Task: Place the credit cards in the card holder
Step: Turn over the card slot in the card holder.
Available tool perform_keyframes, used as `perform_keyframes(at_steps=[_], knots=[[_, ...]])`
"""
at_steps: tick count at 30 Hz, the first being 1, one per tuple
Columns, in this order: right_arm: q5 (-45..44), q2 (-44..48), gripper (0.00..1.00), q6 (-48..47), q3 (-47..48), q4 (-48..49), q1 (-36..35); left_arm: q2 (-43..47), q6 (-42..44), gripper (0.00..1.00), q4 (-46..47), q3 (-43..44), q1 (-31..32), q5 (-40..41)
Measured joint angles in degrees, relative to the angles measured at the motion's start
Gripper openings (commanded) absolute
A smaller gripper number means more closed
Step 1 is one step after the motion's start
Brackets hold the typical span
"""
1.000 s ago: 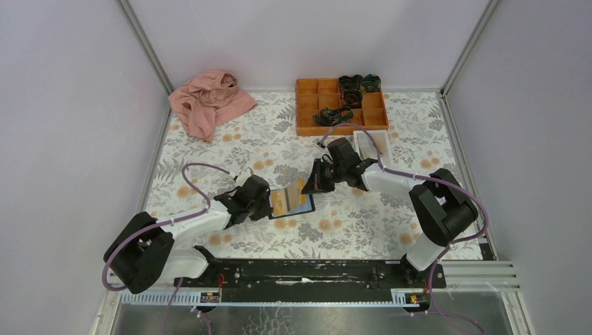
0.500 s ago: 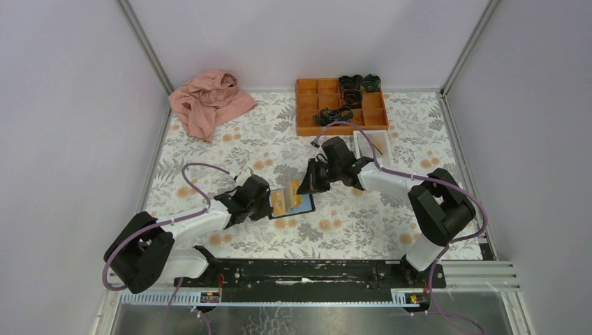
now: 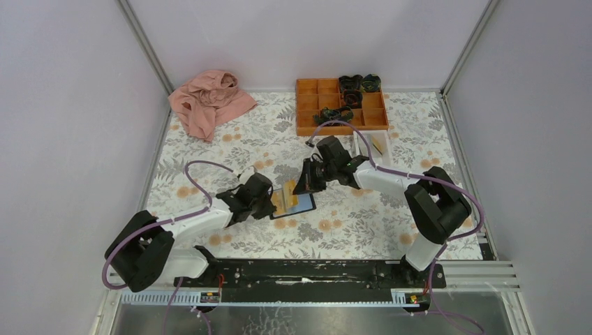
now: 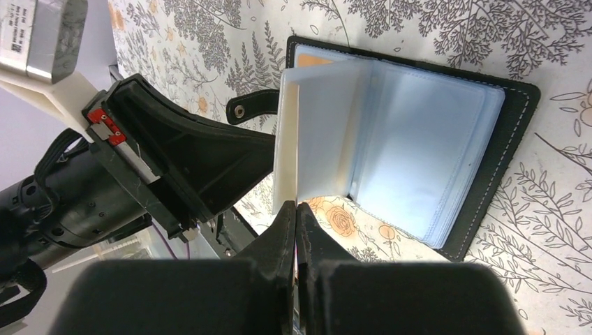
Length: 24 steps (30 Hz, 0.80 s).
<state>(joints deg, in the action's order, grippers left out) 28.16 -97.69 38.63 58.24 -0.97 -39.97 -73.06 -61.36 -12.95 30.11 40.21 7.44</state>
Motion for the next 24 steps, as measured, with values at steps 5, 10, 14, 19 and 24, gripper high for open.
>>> perform_keyframes(at_steps=[5, 10, 14, 19, 24], knots=[[0.00, -1.14, 0.00, -0.22, 0.11, -0.07, -0.90, 0.00, -0.33, 0.00, -0.15, 0.20, 0.63, -0.07], [0.02, -1.75, 0.00, -0.26, 0.11, -0.15, -2.21, -0.24, -1.07, 0.00, -0.15, 0.20, 1.38, -0.22], [0.02, -1.73, 0.00, -0.31, 0.13, -0.11, -2.78, -0.28, -1.70, 0.00, 0.04, 0.20, 1.88, -0.68], [0.00, -1.73, 0.00, -0.74, 0.57, -0.63, -2.80, -1.03, -2.25, 0.00, 0.20, 0.20, 2.45, -0.83], [-0.09, -1.40, 0.00, -1.29, 0.66, -0.92, -2.80, -1.11, -2.56, 0.00, -2.05, 1.18, 3.17, -0.52]])
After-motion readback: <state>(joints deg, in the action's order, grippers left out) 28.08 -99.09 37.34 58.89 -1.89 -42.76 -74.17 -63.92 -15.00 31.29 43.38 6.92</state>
